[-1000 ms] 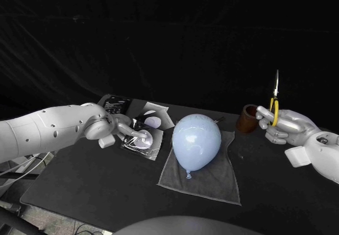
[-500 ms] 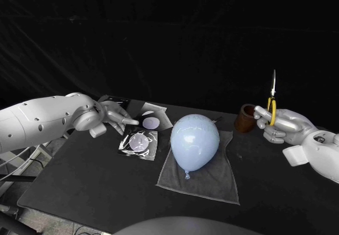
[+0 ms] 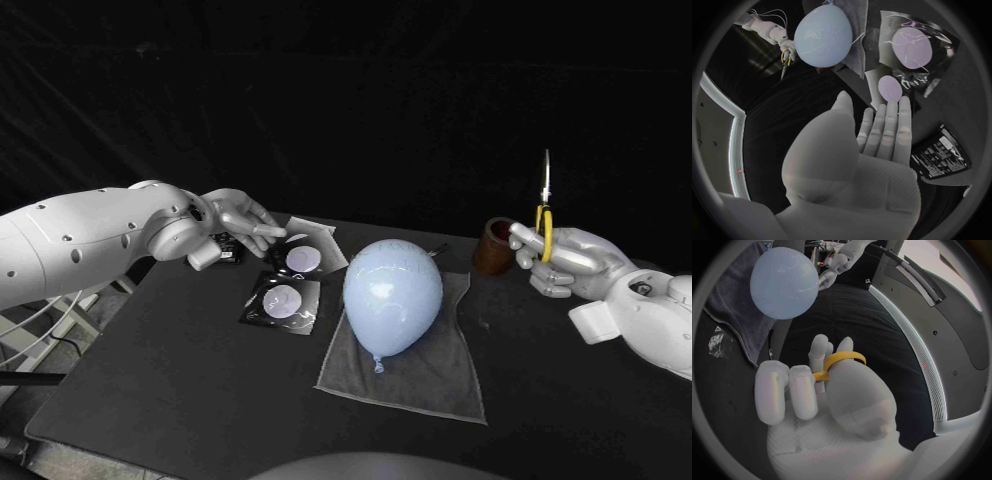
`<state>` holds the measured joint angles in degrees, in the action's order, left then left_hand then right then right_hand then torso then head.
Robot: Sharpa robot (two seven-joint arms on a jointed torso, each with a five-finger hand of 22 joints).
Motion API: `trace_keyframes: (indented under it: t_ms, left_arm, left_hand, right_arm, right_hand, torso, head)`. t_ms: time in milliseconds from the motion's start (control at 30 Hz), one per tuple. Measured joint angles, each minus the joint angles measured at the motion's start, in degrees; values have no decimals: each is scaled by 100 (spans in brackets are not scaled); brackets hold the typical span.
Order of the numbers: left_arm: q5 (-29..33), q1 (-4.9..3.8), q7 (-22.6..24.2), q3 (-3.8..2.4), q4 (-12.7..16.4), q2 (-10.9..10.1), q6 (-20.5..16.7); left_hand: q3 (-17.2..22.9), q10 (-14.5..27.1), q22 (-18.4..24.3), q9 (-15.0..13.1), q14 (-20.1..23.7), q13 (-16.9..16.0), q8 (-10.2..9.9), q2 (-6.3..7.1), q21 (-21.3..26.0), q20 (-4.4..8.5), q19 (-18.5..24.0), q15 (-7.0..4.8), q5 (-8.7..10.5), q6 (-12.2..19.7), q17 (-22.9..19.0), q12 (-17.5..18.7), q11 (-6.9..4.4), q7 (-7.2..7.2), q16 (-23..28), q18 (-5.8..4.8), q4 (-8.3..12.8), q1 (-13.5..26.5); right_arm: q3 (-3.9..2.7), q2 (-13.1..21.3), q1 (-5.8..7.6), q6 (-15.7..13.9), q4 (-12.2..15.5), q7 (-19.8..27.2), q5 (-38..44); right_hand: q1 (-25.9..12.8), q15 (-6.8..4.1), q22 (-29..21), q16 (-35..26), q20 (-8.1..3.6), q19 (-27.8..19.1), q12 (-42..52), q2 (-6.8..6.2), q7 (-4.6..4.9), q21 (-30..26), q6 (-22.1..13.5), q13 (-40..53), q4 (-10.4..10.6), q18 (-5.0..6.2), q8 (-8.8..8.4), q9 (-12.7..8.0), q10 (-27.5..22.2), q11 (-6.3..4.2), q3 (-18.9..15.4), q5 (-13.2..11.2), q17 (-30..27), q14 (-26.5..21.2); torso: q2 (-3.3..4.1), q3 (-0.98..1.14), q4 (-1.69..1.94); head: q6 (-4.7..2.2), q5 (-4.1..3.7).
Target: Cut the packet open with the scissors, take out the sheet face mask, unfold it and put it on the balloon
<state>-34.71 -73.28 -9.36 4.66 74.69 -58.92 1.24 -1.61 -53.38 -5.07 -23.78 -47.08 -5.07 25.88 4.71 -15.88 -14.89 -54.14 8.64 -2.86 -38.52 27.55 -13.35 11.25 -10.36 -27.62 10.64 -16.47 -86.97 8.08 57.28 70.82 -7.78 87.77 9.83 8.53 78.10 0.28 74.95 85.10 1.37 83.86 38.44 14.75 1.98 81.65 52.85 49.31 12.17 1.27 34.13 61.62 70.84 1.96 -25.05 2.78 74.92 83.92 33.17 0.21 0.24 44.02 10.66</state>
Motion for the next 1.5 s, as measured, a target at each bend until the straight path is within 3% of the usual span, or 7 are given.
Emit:
trace_keyframes:
  t_ms: [367,567,733,833,1133,1367,1500]
  left_arm:
    - [517,-12,1154,-4,237,390,-639]
    - [837,-12,1487,-41,191,803,-844]
    - [1019,-14,1622,-93,68,1112,-859]
    - [1152,-19,1679,-117,-72,1274,-848]
    - [1702,-116,1750,-142,-575,1621,-760]
    - [1926,-322,1745,-155,-1080,1890,-584]
    - [1934,-527,1734,-153,-1466,2128,-430]
  left_hand:
    - [327,-472,-26,367,-189,61,-183,-213,-97,111,-148,-189,0,-676,-50,-196,-214,-124,-301,-1,-27,-552]
    - [440,-556,-207,609,-808,125,-419,-182,-466,361,-611,-309,0,-880,7,-61,-258,-179,-739,-5,-29,-495]
    - [310,-638,-241,686,-866,122,-473,-127,-514,373,-640,-331,0,-983,19,-59,-255,-185,-810,-8,-29,-25]
    - [256,-697,-244,697,-882,104,-474,-119,-514,373,-640,-329,0,-1025,19,-59,-293,-179,-837,-46,-37,103]
    - [191,-1003,-236,748,-794,66,-514,-176,-514,341,-541,-353,0,-1104,-59,-112,-337,-121,-788,-48,-23,263]
    - [32,-1030,-113,815,-523,72,-632,-223,-288,206,-220,-254,0,-1093,-240,11,-323,-133,-462,-50,-36,555]
    - [-97,-896,-8,863,-373,99,-739,-224,-91,62,24,-153,0,-1006,-403,179,-190,-215,-165,-51,-24,848]
  right_arm:
    - [4,-51,-4,-96,0,-72,385]
    - [4,-115,-4,-291,-55,-303,1021]
    - [9,-180,23,-437,-131,-562,1808]
    - [9,-214,98,-489,-190,-746,2423]
    - [9,-527,639,-400,-845,-1828,3805]
    - [2,-1018,1056,-137,-1540,-2445,4473]
    - [7,-1400,1270,53,-1835,-2617,5248]
  right_hand:
    - [18,0,-2,-1,0,0,-8,18,17,-34,-18,19,-40,0,0,6,0,0,-6,0,-1,0]
    - [284,0,-5,6,0,0,49,40,-23,-35,-58,127,-273,0,0,4,0,0,2,0,0,0]
    - [437,0,-4,6,-20,-20,94,8,-23,-11,-58,189,-382,0,0,-40,0,0,97,0,3,0]
    - [536,0,-3,6,-20,-20,140,-13,-23,33,-58,241,-445,0,-39,-69,0,0,164,0,3,0]
    - [832,1,0,2,-20,-20,210,-178,-36,100,-44,341,-570,0,-190,-217,0,0,618,299,3,0]
    - [832,1,0,28,-20,-20,210,-178,-30,166,-50,372,-554,0,-190,-229,0,0,636,258,-2,-1]
    - [832,1,-1,55,-20,-20,246,-178,-57,255,-24,403,-531,0,-200,-246,0,0,659,51,-2,0]
  torso:
    - [-3,2,-3]
    - [-4,2,-2]
    - [-13,-1,-21]
    - [-21,2,-39]
    - [-40,13,-70]
    - [-40,13,-75]
    - [-33,13,-75]
  head:
    - [-250,-259]
    - [-571,-745]
    - [-789,-1139]
    - [-890,-1291]
    - [-1039,-1518]
    - [-1099,-1594]
    - [-1129,-1610]
